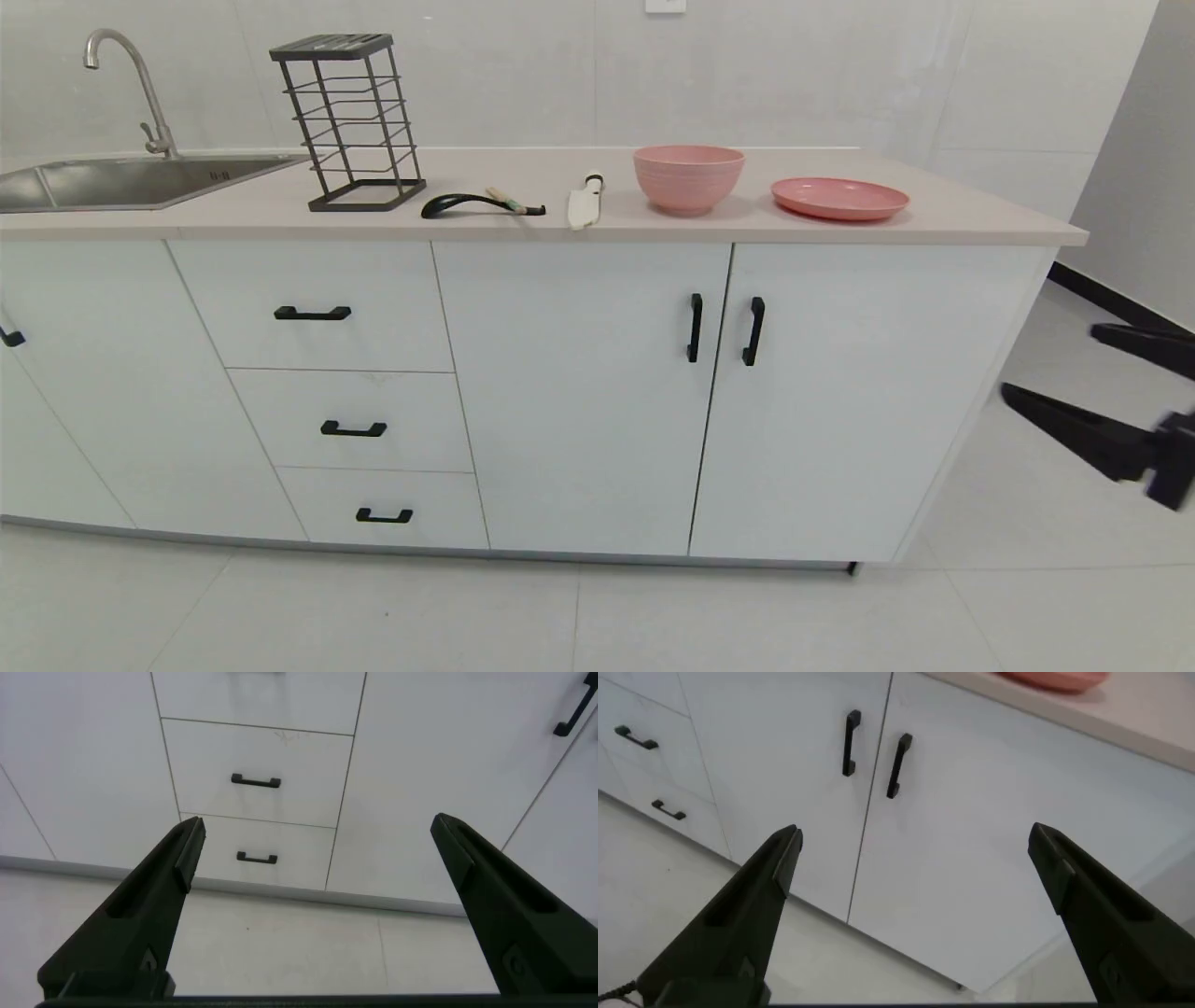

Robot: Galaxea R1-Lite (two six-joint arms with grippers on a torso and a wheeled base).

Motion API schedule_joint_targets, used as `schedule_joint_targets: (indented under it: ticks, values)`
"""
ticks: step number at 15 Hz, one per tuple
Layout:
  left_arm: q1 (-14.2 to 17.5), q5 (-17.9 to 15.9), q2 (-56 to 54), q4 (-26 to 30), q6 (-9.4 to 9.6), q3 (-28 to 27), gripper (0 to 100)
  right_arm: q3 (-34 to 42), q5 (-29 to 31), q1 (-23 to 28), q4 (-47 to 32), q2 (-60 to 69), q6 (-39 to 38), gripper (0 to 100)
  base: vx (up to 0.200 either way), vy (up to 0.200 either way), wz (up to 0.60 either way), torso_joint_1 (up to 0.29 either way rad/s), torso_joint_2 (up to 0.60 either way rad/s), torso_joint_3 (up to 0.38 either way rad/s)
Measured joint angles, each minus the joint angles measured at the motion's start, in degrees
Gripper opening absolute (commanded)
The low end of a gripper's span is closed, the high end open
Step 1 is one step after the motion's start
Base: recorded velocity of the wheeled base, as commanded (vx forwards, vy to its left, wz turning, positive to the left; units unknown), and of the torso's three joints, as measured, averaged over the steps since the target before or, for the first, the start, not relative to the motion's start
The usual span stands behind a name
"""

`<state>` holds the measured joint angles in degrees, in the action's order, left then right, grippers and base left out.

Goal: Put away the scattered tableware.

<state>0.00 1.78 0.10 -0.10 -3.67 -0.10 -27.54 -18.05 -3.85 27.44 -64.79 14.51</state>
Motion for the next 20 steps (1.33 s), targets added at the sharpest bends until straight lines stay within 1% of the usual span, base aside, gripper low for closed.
schedule_joint_targets:
  ticks: [2, 3, 4, 5, 9, 12, 14, 18, 20]
  values:
    - [0.0, 0.0, 0.0, 0.0, 0.04, 0.0, 100, 3.0, -1.4, -1.1, 14.0, -13.3, 1.0, 100, 0.000, 0.000, 0.00, 0.000, 0.00, 0.000]
    - [0.0, 0.0, 0.0, 0.0, 0.06, 0.0, 100, 4.8, -1.9, -1.5, 16.5, -17.6, 1.3, 100, 0.000, 0.000, 0.00, 0.000, 0.00, 0.000]
    - [0.0, 0.0, 0.0, 0.0, 0.09, 0.0, 100, 6.0, -2.6, -1.9, 18.1, -20.7, 1.5, 100, 0.000, -0.200, 0.00, 0.002, 0.01, -0.002]
    - [0.0, 0.0, 0.0, 0.0, 0.09, 0.0, 100, 6.5, -3.2, -2.2, 18.8, -22.6, 1.6, 100, 0.000, -0.200, 0.00, -0.002, 0.00, 0.002]
    - [0.1, -0.1, 0.0, 0.0, 0.06, 0.0, 100, 5.4, -4.9, -5.1, 21.8, -29.0, 1.7, 100, 0.000, 0.000, 0.00, 0.000, 0.00, 0.000]
    - [0.0, -0.1, 0.0, 0.0, 0.01, 0.0, 100, -0.3, -6.1, -7.2, 22.9, -34.2, 1.7, 100, 0.000, 0.000, 0.00, 0.000, 0.00, 0.000]
    - [0.0, -0.1, 0.0, 0.0, 0.01, 0.0, 100, -4.8, -8.0, -8.1, 26.9, -38.9, 1.7, 100, 0.000, 0.000, 0.00, 0.000, 0.00, 0.000]
    - [0.0, -0.1, 0.0, 0.0, 0.48, 0.0, 100, -8.6, -10.4, -9.2, 31.8, -46.3, 1.8, 100, 0.000, 0.000, 0.00, 0.000, 0.00, 0.000]
    - [0.0, -0.1, 0.0, 0.0, 0.59, 0.0, 100, -10.3, -11.4, -9.4, 32.9, -49.5, 1.9, 100, 0.000, 0.000, 0.00, 0.000, 0.00, 0.000]
